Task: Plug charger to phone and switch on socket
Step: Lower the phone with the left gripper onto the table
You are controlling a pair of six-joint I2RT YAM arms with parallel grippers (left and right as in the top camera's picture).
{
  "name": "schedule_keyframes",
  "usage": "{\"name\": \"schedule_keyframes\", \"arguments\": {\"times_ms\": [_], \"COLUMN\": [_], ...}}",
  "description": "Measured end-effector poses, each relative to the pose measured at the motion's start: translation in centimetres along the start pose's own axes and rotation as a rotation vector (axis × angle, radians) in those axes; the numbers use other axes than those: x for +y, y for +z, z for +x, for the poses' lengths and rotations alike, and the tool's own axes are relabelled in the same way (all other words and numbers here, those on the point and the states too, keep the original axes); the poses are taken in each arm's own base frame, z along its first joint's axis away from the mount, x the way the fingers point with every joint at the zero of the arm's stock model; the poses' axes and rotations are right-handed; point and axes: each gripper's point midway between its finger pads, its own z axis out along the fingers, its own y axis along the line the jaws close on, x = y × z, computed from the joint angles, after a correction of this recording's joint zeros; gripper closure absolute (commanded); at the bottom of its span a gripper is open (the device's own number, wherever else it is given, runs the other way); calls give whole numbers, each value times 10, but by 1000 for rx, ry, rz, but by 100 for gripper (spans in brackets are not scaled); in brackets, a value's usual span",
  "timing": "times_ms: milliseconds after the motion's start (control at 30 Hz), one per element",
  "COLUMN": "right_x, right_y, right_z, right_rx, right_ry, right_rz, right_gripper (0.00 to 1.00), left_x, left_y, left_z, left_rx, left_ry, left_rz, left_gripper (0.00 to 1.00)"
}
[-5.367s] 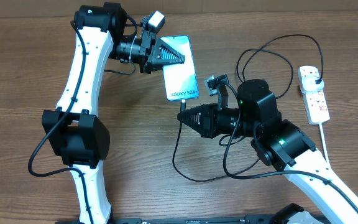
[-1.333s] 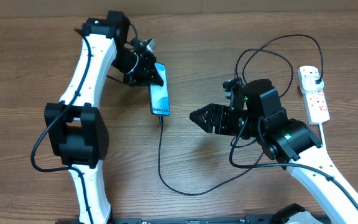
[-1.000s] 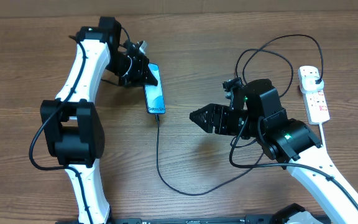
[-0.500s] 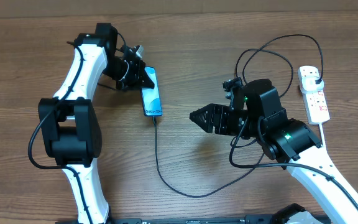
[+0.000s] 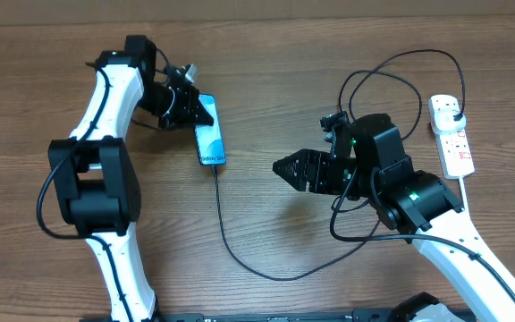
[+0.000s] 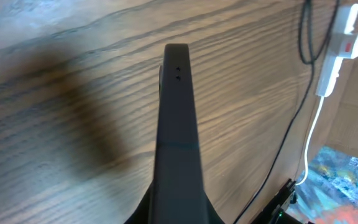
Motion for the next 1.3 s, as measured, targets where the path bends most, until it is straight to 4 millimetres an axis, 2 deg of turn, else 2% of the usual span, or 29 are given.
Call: {"name": "schedule_keyframes", "arguments": {"times_ms": [200, 300, 567, 1100, 1300], "right_x": [0, 0, 0, 0, 0], "right_y": [0, 0, 0, 0, 0], "right_z": [0, 0, 0, 0, 0], "right_rx": [0, 0, 0, 0, -1], "right_ry": [0, 0, 0, -1, 0], "right_rz": [0, 0, 0, 0, 0], "right_gripper": [34, 34, 34, 34, 34], "left_x": [26, 31, 30, 29, 29], "left_y": [27, 33, 34, 34, 34], "left_z": [5, 7, 8, 9, 9], "left_rx": [65, 82, 82, 87, 87], "left_ry": [-44, -33, 39, 60, 59], "left_rz": [2, 9, 23, 26, 27], "left_gripper": [95, 96, 96, 96, 92]}}
